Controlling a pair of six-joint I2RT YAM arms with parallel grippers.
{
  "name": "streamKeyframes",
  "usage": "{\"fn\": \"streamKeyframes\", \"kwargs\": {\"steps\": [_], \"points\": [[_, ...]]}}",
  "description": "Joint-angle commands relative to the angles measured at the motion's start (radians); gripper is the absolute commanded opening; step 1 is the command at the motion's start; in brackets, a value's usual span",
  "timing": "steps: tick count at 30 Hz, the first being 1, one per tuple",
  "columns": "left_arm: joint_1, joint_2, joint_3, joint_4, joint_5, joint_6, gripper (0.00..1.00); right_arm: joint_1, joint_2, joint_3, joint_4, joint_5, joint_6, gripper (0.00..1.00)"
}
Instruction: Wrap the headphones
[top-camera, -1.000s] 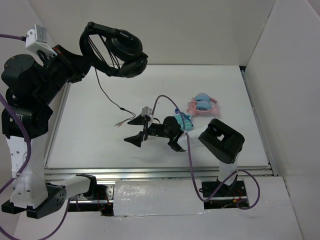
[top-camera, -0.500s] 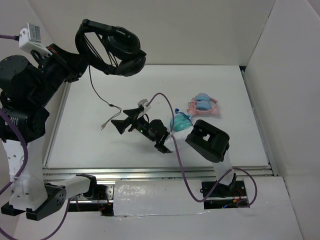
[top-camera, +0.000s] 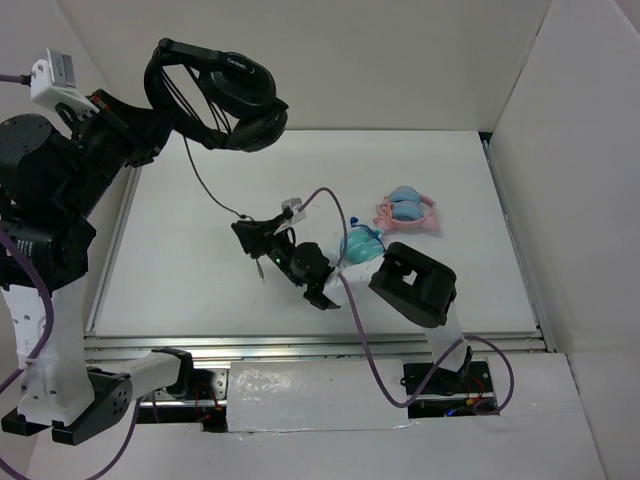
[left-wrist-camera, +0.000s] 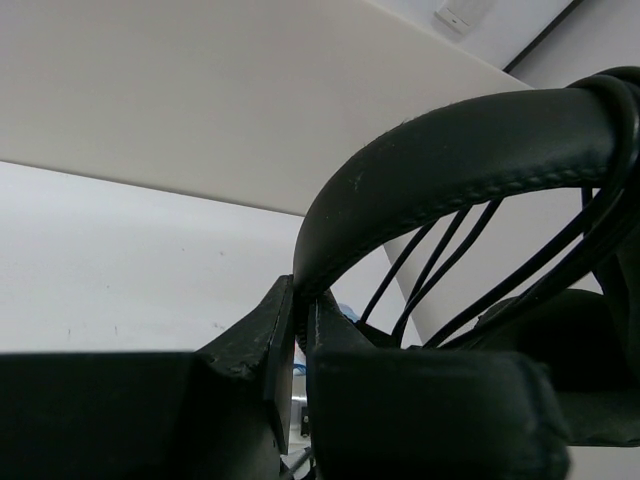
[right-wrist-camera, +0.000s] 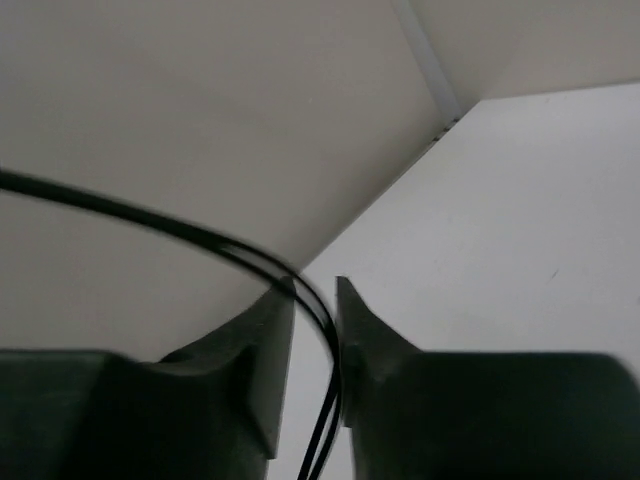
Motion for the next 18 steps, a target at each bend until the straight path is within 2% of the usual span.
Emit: {"fn": "streamKeyframes", "kwargs": {"steps": [1,2,3,4,9,12,18], "points": [[0.005,-0.033,0.030,0.094,-0.016,-0.022,0.00,0.010,0.034,-0.032,0.119,0.034,0.014,0.25],[0.005,-0.035,0.030,0.095,-0.014,-0.022,0.00,0.008,0.030,-0.044,0.110,0.043,0.000,0.18],[0.006,-0.038,0.033,0.095,-0.002,-0.019,0.00,-0.007,0.008,-0.049,0.100,0.051,-0.023,0.02],[0.008,-0.036,0.035,0.091,0.001,-0.015,0.00,-0.016,-0.010,-0.057,0.080,0.069,-0.040,0.00],[0.009,-0.067,0.000,0.112,-0.040,-0.006,0.00,-0.168,-0.147,-0.140,-0.071,0.062,-0.013,0.00],[0.009,-0.062,0.013,0.115,-0.042,0.002,0.00,-0.236,-0.196,-0.199,-0.101,0.040,0.015,0.00],[0.011,-0.035,0.021,0.106,-0.063,0.011,0.00,-0.296,-0.242,-0.245,-0.207,0.071,0.026,0.00]]}}
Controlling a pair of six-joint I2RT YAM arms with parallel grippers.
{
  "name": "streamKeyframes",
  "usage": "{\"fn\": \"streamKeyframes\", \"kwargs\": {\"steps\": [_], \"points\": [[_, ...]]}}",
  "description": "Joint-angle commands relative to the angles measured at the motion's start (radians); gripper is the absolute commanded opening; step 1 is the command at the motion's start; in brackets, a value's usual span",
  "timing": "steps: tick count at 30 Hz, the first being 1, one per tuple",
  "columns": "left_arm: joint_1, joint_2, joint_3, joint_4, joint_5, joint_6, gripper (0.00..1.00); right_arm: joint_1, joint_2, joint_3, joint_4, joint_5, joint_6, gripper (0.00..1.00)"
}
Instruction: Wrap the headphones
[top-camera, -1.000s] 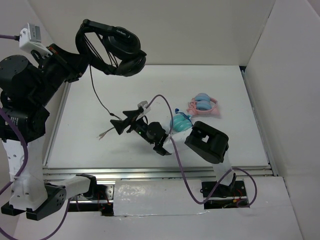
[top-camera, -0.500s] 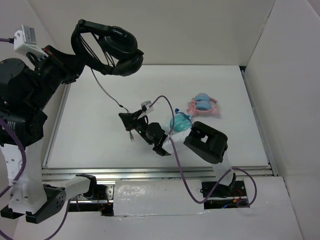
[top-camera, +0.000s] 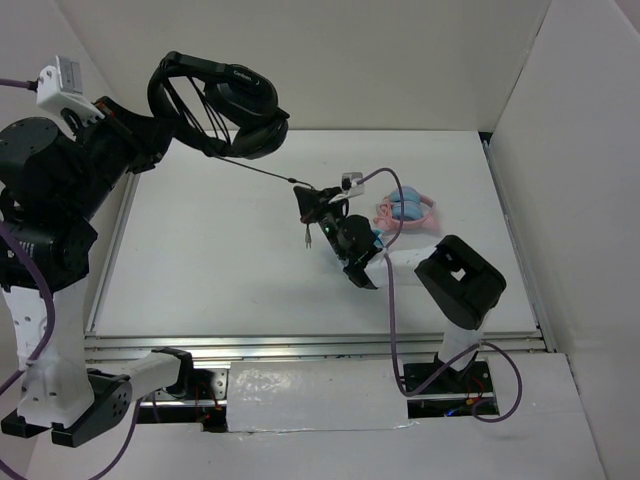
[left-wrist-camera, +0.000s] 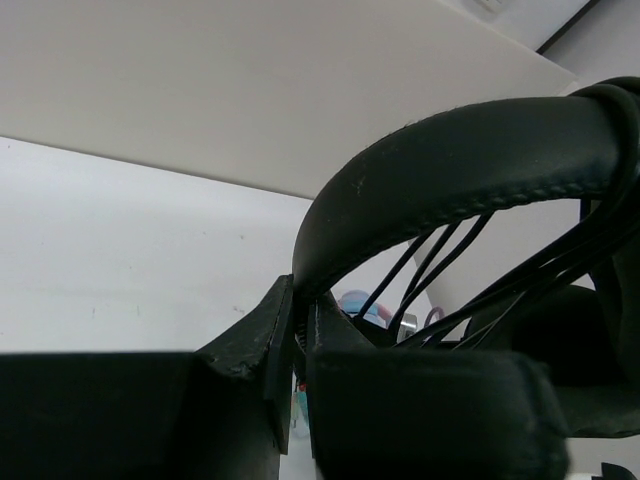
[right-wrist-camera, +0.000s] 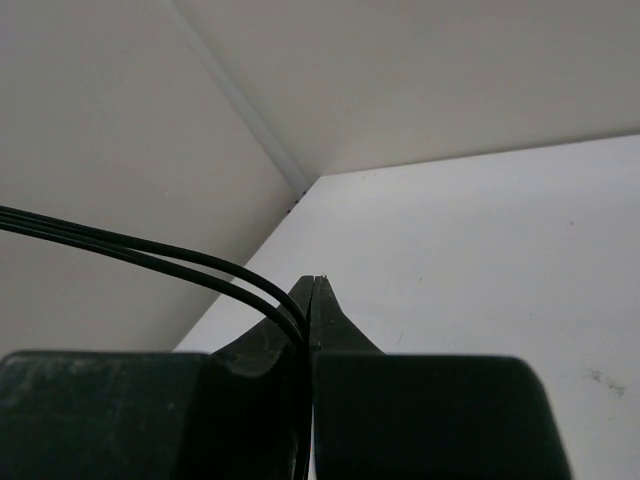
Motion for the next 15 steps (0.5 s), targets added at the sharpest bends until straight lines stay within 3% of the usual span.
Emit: {"fn": "streamKeyframes", "kwargs": {"steps": [1,8,15], "points": [[0.011,-0.015,0.028,0.150,-0.027,-0.015,0.00,-0.042,-0.019,-0.047,-0.160,0.064,0.029,0.00],[0.011,-0.058,-0.055,0.178,-0.036,-0.011,0.00,-0.221,-0.109,-0.084,-0.236,0.051,0.148,0.00],[0.017,-0.060,-0.115,0.205,-0.045,-0.014,0.00,-0.371,-0.226,-0.168,-0.254,-0.014,0.157,0.00]]}}
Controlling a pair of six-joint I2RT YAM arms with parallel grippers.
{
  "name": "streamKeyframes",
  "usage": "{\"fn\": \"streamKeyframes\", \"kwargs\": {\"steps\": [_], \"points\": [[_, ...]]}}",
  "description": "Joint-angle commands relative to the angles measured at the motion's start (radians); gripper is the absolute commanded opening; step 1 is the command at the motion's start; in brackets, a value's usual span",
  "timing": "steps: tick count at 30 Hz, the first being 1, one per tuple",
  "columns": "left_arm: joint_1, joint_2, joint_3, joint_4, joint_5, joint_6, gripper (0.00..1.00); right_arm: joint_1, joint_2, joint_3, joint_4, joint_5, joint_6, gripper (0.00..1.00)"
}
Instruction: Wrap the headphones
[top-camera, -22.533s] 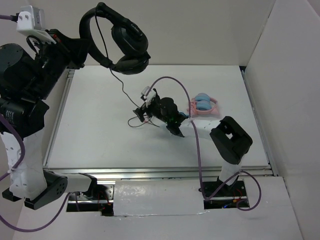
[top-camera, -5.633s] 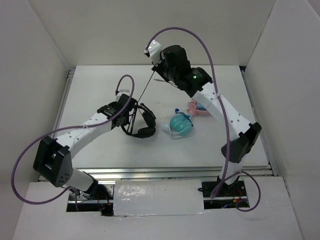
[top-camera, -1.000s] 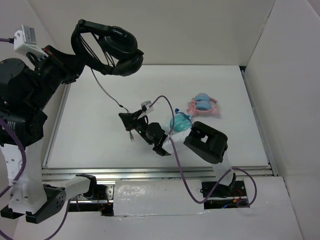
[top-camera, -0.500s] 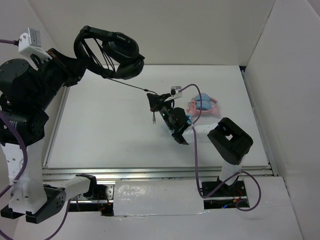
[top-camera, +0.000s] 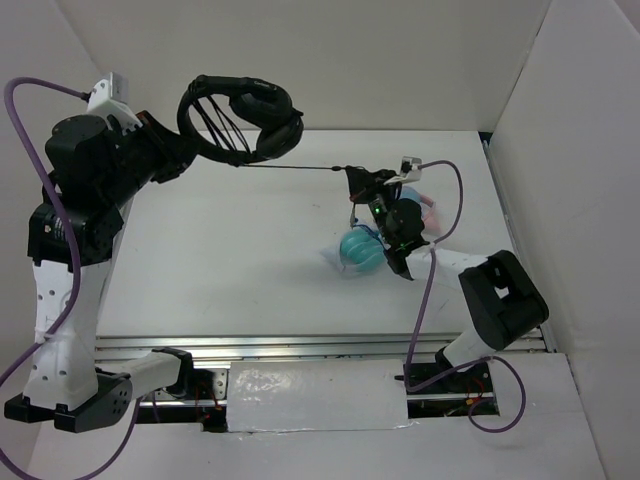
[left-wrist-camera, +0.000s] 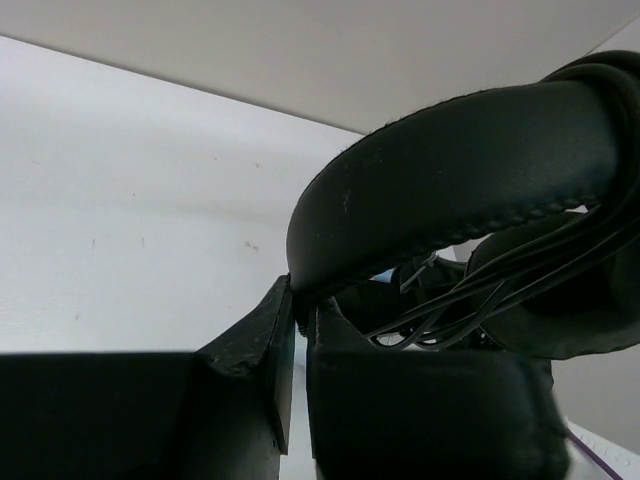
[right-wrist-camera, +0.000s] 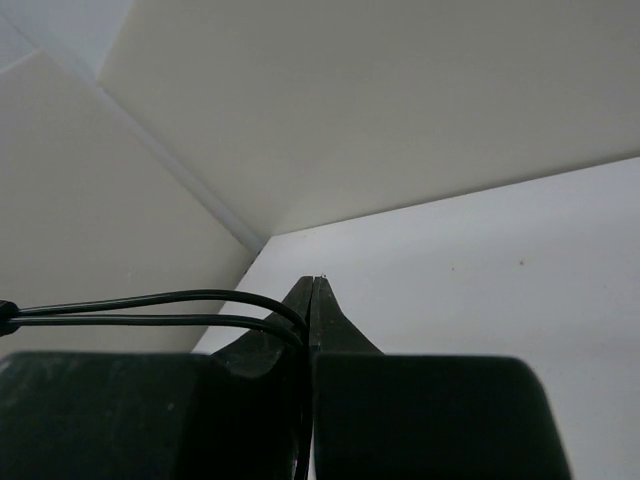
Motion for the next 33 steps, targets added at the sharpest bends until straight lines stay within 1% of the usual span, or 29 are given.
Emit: {"fn": "streamKeyframes", "kwargs": {"steps": [1,4,5,6,8,9,10,11,13,14,15,16,17,18,19,20,21,22,23,24,25,26,27,28,29,30,31,32,33], "points": [[0.027,-0.073,0.044,0.217,-0.050,-0.010,0.00,-0.104,-0.009,-0.045,-0.145,0.090,0.025,0.00],[0.027,-0.080,0.012,0.248,-0.021,-0.009,0.00,-0.133,0.011,-0.022,-0.152,0.004,0.007,0.00],[0.027,-0.082,0.002,0.255,-0.011,-0.004,0.00,-0.139,0.018,0.010,-0.166,-0.033,-0.004,0.00],[0.027,-0.086,-0.019,0.281,0.048,0.026,0.00,-0.139,0.035,0.027,-0.168,-0.095,-0.018,0.00],[0.027,-0.090,-0.036,0.280,0.093,0.034,0.00,-0.130,0.049,0.090,-0.195,-0.148,-0.099,0.00],[0.025,-0.102,-0.074,0.292,0.137,0.066,0.00,-0.121,0.060,0.112,-0.212,-0.175,-0.174,0.00],[0.027,-0.109,-0.108,0.301,0.157,0.080,0.00,-0.116,0.063,0.166,-0.280,-0.171,-0.206,0.00],[0.024,-0.135,-0.183,0.312,0.200,0.121,0.00,-0.121,0.071,0.197,-0.315,-0.176,-0.246,0.00],[0.014,-0.160,-0.272,0.385,0.252,0.142,0.00,-0.133,0.077,0.266,-0.370,-0.174,-0.344,0.00],[0.010,-0.168,-0.353,0.407,0.283,0.160,0.00,-0.145,0.081,0.286,-0.407,-0.221,-0.380,0.00],[-0.008,-0.178,-0.392,0.428,0.330,0.174,0.00,-0.170,0.080,0.305,-0.430,-0.234,-0.422,0.00],[-0.021,-0.183,-0.433,0.471,0.332,0.186,0.00,-0.182,0.080,0.328,-0.453,-0.264,-0.452,0.00],[-0.056,-0.188,-0.500,0.484,0.320,0.209,0.00,-0.194,0.075,0.377,-0.511,-0.290,-0.482,0.00],[-0.079,-0.180,-0.521,0.487,0.311,0.231,0.00,-0.219,0.075,0.400,-0.542,-0.310,-0.537,0.00],[-0.105,-0.177,-0.536,0.466,0.264,0.249,0.00,-0.231,0.074,0.455,-0.622,-0.387,-0.582,0.00],[-0.154,-0.157,-0.554,0.450,0.237,0.281,0.00,-0.239,0.072,0.484,-0.651,-0.404,-0.626,0.00],[-0.179,-0.149,-0.562,0.435,0.198,0.301,0.00,-0.251,0.077,0.513,-0.692,-0.425,-0.662,0.00],[-0.202,-0.142,-0.580,0.409,0.165,0.333,0.00,-0.256,0.081,0.577,-0.783,-0.470,-0.697,0.00],[-0.261,-0.134,-0.581,0.409,0.127,0.343,0.00,-0.257,0.084,0.607,-0.813,-0.469,-0.737,0.00],[-0.292,-0.133,-0.600,0.398,0.080,0.352,0.00,-0.257,0.089,0.636,-0.856,-0.475,-0.774,0.00],[-0.318,-0.131,-0.623,0.392,-0.001,0.364,0.00,-0.253,0.092,0.696,-0.925,-0.473,-0.802,0.00],[-0.369,-0.129,-0.639,0.384,-0.052,0.361,0.00,-0.250,0.103,0.720,-0.956,-0.466,-0.840,0.00],[-0.390,-0.126,-0.651,0.380,-0.075,0.360,0.00,-0.248,0.109,0.754,-1.003,-0.475,-0.874,0.00],[-0.409,-0.122,-0.673,0.372,-0.174,0.355,0.00,-0.234,0.117,0.818,-1.081,-0.476,-0.897,0.00],[-0.450,-0.107,-0.679,0.357,-0.224,0.349,0.00,-0.228,0.130,0.843,-1.108,-0.455,-0.927,0.00],[-0.470,-0.088,-0.683,0.343,-0.264,0.343,0.00,-0.219,0.135,0.903,-1.157,-0.453,-0.955,0.00],[-0.487,-0.073,-0.690,0.325,-0.302,0.332,0.00,-0.211,0.147,0.926,-1.216,-0.437,-0.970,0.00],[-0.519,-0.036,-0.694,0.295,-0.391,0.321,0.00,-0.185,0.150,0.948,-1.241,-0.389,-0.995,0.00],[-0.532,-0.019,-0.700,0.288,-0.424,0.308,0.00,-0.173,0.159,0.998,-1.310,-0.374,-1.013,0.00]]}}
